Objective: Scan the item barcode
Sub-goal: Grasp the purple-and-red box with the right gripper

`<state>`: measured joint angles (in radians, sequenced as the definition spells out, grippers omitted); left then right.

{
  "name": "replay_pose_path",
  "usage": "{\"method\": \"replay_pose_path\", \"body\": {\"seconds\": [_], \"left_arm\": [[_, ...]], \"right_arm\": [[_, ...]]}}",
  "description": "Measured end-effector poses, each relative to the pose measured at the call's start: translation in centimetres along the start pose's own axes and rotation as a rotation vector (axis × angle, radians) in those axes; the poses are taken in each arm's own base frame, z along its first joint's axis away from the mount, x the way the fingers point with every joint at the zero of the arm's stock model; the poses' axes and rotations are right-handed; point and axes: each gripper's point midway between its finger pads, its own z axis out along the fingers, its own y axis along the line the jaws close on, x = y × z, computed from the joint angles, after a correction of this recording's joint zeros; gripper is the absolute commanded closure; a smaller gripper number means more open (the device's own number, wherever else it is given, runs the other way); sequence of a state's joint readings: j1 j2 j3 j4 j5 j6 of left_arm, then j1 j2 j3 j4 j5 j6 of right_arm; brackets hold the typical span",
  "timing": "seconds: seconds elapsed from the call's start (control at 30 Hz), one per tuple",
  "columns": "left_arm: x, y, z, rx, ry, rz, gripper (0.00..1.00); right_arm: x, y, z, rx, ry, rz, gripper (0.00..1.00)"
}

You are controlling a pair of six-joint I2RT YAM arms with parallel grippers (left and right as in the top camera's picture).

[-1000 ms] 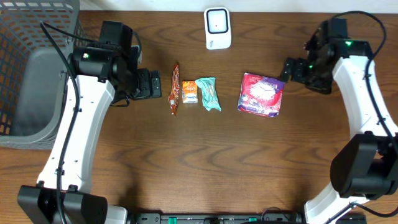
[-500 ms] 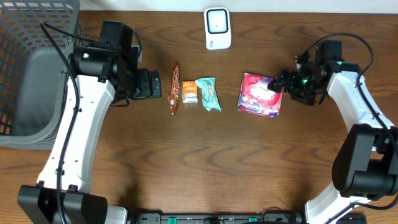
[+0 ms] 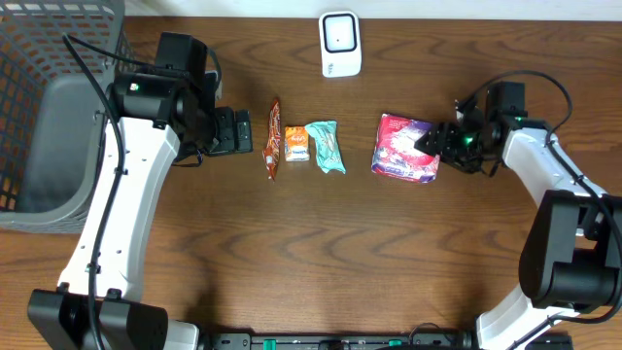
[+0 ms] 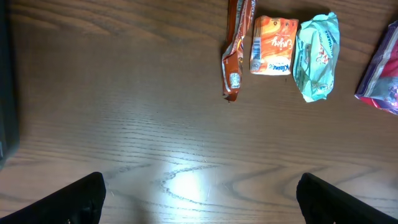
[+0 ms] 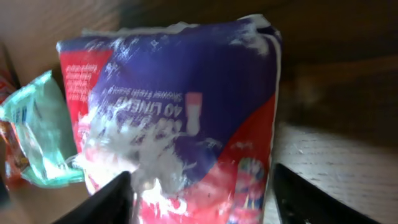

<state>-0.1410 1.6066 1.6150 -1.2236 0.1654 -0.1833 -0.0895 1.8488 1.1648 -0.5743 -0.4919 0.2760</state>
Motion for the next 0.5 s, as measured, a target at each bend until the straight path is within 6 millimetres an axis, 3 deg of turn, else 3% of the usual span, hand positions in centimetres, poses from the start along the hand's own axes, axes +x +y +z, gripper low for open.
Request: {"method": "replay_pose_path", "body": {"seconds": [0.17, 0.23, 0.37, 0.47, 0.5], "left_arm": [[0.0, 0.0, 0.0, 0.000, 0.000, 0.000, 0.02], [0.0, 0.0, 0.0, 0.000, 0.000, 0.000, 0.02], [0.0, 0.0, 0.0, 0.000, 0.000, 0.000, 0.02], [0.0, 0.0, 0.0, 0.000, 0.000, 0.000, 0.02], [0.0, 0.0, 0.0, 0.000, 0.000, 0.000, 0.02]], "right_arm": [[-0.1, -0.1, 1.1, -0.028, -0.041, 0.004, 0.36], [0.2, 0.1, 1.7, -0.042, -0.051, -0.001, 0.42], [1.3, 0.6, 2.7, -0.061, -0.039, -0.004, 0.67], [1.5, 1.3, 3.1, -0.073, -0.038, -0.011, 0.99], [1.5, 1.5, 3.1, -0.077, -0.040, -0.011, 0.99]]}}
